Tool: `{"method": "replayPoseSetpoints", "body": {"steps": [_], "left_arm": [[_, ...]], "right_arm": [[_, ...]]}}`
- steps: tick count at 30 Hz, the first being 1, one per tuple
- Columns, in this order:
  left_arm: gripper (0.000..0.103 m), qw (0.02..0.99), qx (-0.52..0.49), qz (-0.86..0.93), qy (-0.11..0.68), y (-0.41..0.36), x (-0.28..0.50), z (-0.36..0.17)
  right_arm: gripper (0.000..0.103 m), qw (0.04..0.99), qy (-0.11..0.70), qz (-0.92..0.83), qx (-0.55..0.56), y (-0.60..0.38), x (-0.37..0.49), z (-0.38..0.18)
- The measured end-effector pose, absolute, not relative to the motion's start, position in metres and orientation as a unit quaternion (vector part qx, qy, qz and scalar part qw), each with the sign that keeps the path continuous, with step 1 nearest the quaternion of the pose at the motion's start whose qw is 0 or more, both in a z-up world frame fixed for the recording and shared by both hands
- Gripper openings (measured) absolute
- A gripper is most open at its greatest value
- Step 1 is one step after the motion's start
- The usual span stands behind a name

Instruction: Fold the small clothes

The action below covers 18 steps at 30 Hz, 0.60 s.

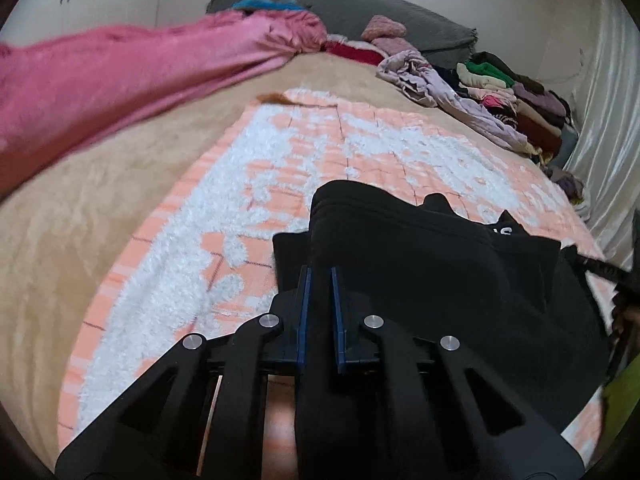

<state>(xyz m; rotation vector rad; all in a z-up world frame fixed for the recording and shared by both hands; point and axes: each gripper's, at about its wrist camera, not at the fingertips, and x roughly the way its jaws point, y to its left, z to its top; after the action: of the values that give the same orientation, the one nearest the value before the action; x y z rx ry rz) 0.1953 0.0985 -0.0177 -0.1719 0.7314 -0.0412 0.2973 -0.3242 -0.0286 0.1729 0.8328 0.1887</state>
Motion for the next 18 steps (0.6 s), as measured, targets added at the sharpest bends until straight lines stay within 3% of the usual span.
{"method": "replayPoseSetpoints", "body": {"steps": [7,18], "left_arm": [[0.003,0.937,-0.109,-0.018,0.33,0.115,0.187,-0.006],[0.004,0.929,-0.088,-0.007,0.359,0.115,0.199,-0.026]], "right_arm": [[0.013,0.931,0.343,0.094,0.086,-0.328,0.293,0.011],[0.014,0.907,0.412,0.046,0.078,-0.326,0.321,-0.042]]}}
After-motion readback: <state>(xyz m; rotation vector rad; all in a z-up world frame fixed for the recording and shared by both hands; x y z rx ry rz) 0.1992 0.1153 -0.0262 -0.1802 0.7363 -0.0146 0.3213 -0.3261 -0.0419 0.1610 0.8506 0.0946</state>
